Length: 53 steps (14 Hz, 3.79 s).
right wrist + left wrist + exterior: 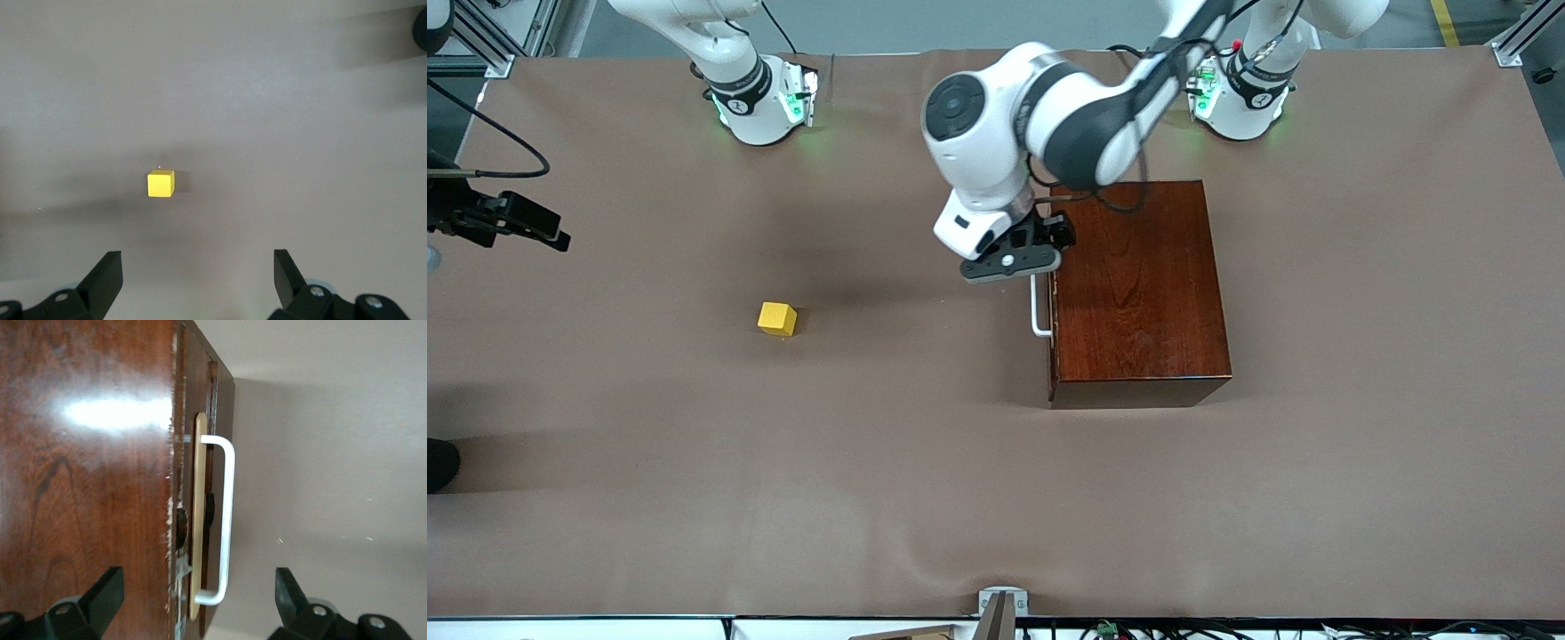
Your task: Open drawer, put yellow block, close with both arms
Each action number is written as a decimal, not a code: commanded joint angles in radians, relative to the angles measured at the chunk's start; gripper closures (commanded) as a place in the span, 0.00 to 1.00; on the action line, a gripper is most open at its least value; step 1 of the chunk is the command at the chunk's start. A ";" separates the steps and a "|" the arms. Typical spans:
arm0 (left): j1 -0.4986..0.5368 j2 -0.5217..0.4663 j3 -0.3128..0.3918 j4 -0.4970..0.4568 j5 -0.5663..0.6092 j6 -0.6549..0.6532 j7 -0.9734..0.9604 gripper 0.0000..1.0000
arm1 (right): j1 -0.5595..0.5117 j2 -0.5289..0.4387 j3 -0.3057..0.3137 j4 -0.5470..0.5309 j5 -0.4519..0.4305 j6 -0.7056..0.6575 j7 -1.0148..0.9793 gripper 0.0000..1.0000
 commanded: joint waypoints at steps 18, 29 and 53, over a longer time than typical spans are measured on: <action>-0.078 0.173 0.066 0.035 0.038 0.128 0.042 0.00 | -0.006 0.003 0.004 0.014 -0.004 -0.021 -0.007 0.00; -0.072 0.193 0.063 0.040 -0.067 0.232 -0.016 0.00 | -0.006 0.001 0.004 0.016 -0.002 -0.026 -0.007 0.00; -0.078 0.217 0.054 0.043 -0.251 0.586 -0.019 0.00 | -0.006 0.003 0.004 0.008 -0.002 -0.026 -0.007 0.00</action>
